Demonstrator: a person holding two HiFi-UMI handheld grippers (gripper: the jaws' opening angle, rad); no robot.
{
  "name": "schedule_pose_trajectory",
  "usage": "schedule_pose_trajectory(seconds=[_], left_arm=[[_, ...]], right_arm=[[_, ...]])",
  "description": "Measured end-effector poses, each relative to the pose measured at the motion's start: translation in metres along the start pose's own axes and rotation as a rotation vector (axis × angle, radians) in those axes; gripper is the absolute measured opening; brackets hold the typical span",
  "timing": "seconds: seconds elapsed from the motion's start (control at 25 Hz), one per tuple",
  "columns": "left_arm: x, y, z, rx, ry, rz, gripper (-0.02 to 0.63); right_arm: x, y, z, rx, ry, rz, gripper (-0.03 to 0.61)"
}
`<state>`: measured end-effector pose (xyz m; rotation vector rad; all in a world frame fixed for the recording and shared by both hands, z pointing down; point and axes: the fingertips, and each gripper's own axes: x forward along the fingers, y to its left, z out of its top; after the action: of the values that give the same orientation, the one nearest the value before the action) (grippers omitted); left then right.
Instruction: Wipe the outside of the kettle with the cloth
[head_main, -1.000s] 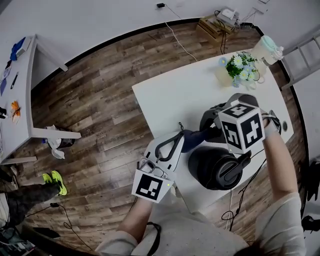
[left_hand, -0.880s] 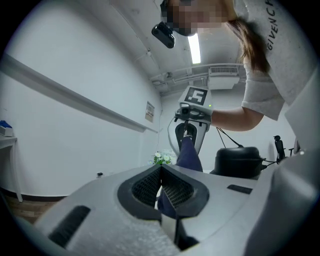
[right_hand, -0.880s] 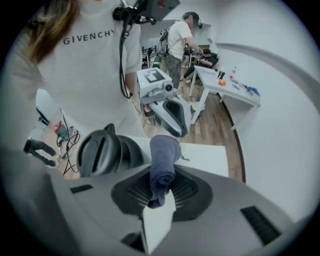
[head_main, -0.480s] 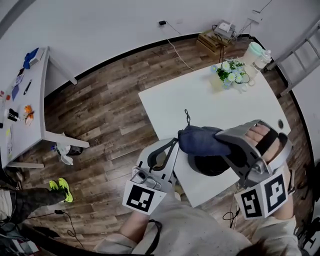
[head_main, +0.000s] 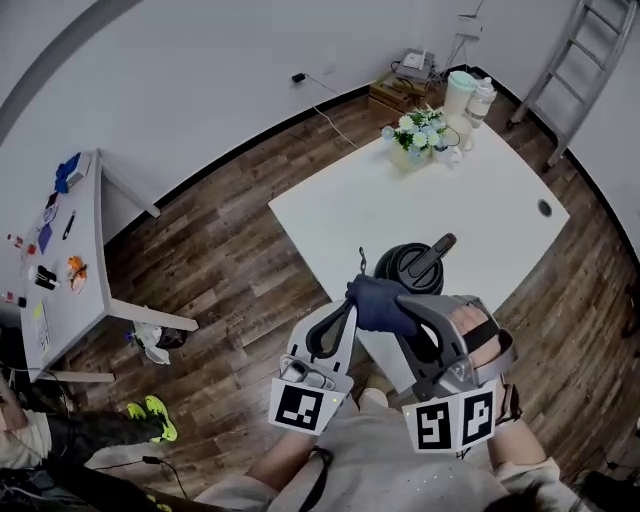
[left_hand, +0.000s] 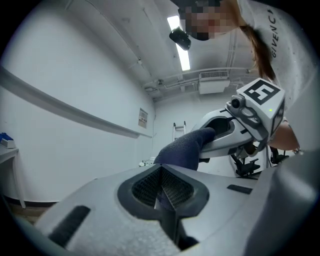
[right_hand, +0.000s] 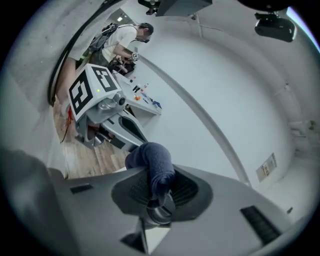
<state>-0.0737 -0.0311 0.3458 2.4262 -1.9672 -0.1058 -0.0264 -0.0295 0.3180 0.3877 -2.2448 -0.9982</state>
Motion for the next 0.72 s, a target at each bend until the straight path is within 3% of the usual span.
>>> schedule_pose_trajectory(seconds=[0.2, 0.36, 0.72], left_arm=[[-0.016, 0.004, -0.035, 0.001, 0.065, -0.001, 0.008], [-0.017, 0.001, -0.049, -0.039, 0.074, -0.079, 0.008], [-0.030, -0.018, -0.091, -0.112, 0.109, -0.163, 0.008]], right_arm=[[0.008, 0.041, -0.019, 0.123, 0.112, -0.138, 0.063], [0.019, 0.054, -0.047, 0.159, 0.240, -0.271, 0.063], [0.028, 0.099, -0.085, 0.173, 0.371, -0.370, 0.063]])
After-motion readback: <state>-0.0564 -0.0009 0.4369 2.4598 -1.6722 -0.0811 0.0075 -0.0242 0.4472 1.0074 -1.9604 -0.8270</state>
